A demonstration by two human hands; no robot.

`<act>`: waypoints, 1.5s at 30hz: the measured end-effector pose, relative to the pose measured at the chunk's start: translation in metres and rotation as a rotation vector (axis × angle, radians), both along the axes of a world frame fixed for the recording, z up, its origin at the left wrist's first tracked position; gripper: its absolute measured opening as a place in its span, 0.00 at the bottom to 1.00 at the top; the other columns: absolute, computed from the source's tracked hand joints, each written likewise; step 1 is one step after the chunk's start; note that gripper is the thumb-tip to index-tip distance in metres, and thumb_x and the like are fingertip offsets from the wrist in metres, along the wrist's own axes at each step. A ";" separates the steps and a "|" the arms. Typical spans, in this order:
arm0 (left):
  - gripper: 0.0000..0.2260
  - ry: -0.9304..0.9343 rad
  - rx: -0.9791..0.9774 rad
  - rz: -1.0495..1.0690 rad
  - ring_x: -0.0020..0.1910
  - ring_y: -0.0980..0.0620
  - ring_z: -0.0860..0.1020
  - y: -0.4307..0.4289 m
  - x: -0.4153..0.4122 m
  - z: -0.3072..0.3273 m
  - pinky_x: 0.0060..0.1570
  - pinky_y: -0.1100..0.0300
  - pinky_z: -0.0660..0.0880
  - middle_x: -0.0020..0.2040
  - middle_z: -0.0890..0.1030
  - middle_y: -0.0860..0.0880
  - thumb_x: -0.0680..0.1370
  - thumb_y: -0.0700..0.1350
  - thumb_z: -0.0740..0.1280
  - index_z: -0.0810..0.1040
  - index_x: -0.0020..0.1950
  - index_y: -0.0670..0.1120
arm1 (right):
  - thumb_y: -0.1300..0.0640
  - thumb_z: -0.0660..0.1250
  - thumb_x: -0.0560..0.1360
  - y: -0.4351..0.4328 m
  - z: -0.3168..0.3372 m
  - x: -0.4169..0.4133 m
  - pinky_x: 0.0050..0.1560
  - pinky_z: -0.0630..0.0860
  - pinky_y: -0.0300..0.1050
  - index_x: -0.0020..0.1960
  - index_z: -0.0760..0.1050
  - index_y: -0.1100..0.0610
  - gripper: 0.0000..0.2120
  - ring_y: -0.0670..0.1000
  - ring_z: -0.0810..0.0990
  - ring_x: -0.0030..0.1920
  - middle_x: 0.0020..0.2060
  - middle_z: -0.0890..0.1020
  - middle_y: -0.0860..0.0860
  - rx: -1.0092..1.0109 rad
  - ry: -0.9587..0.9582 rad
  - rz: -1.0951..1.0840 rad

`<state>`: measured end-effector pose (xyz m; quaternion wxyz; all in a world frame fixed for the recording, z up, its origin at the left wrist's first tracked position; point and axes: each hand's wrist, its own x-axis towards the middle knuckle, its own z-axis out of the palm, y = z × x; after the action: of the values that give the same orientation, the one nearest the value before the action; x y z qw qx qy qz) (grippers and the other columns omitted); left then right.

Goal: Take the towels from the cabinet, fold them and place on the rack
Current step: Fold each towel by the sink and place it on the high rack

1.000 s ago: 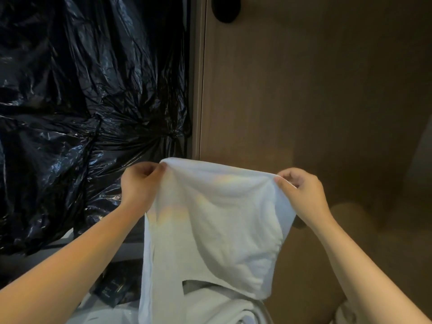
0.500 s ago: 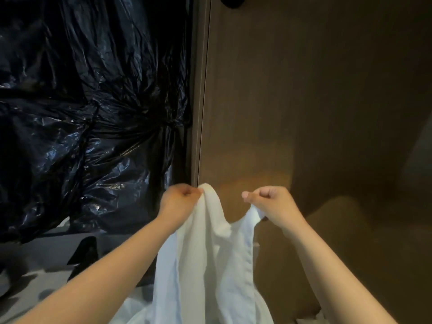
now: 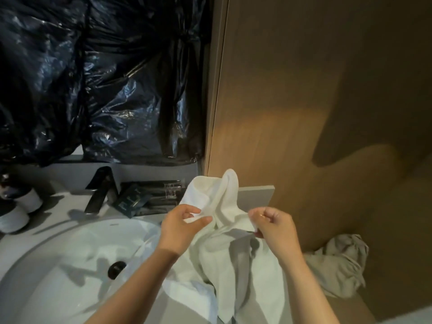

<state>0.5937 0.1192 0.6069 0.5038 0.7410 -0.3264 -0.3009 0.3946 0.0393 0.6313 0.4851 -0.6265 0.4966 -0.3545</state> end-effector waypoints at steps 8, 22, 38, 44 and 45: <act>0.04 0.257 0.017 0.061 0.33 0.50 0.79 0.049 0.019 0.002 0.33 0.60 0.75 0.37 0.85 0.45 0.70 0.37 0.76 0.83 0.42 0.43 | 0.61 0.71 0.75 0.013 0.006 0.005 0.38 0.79 0.37 0.52 0.83 0.55 0.07 0.50 0.84 0.36 0.39 0.85 0.58 0.112 -0.123 0.094; 0.02 0.180 -0.135 0.109 0.36 0.49 0.81 0.060 0.013 0.033 0.41 0.56 0.79 0.37 0.84 0.44 0.74 0.39 0.72 0.82 0.41 0.44 | 0.58 0.67 0.78 0.027 0.035 0.001 0.33 0.73 0.37 0.39 0.81 0.51 0.09 0.48 0.76 0.27 0.31 0.80 0.49 -0.229 0.023 0.339; 0.03 0.301 -0.332 -0.094 0.41 0.47 0.85 0.052 -0.004 0.056 0.41 0.61 0.81 0.41 0.85 0.43 0.74 0.36 0.71 0.81 0.46 0.40 | 0.56 0.68 0.78 0.050 0.054 0.033 0.38 0.67 0.33 0.40 0.78 0.48 0.09 0.45 0.74 0.38 0.37 0.77 0.43 -0.401 0.106 0.447; 0.03 0.297 -0.322 -0.161 0.42 0.46 0.85 0.053 -0.004 0.054 0.43 0.58 0.81 0.42 0.85 0.44 0.75 0.36 0.70 0.82 0.47 0.41 | 0.53 0.67 0.78 0.048 0.051 0.039 0.37 0.69 0.36 0.42 0.79 0.46 0.07 0.46 0.74 0.38 0.38 0.76 0.44 -0.387 0.138 0.417; 0.03 0.290 -0.318 -0.170 0.42 0.45 0.85 0.053 -0.004 0.054 0.44 0.57 0.82 0.42 0.85 0.44 0.75 0.36 0.70 0.82 0.47 0.41 | 0.52 0.67 0.78 0.048 0.051 0.040 0.38 0.71 0.39 0.42 0.79 0.46 0.07 0.47 0.75 0.39 0.38 0.77 0.44 -0.386 0.145 0.414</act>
<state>0.5897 0.1724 0.6606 0.6288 0.5709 -0.3553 -0.3905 0.4341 0.0876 0.6821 0.3823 -0.8188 0.3149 -0.2901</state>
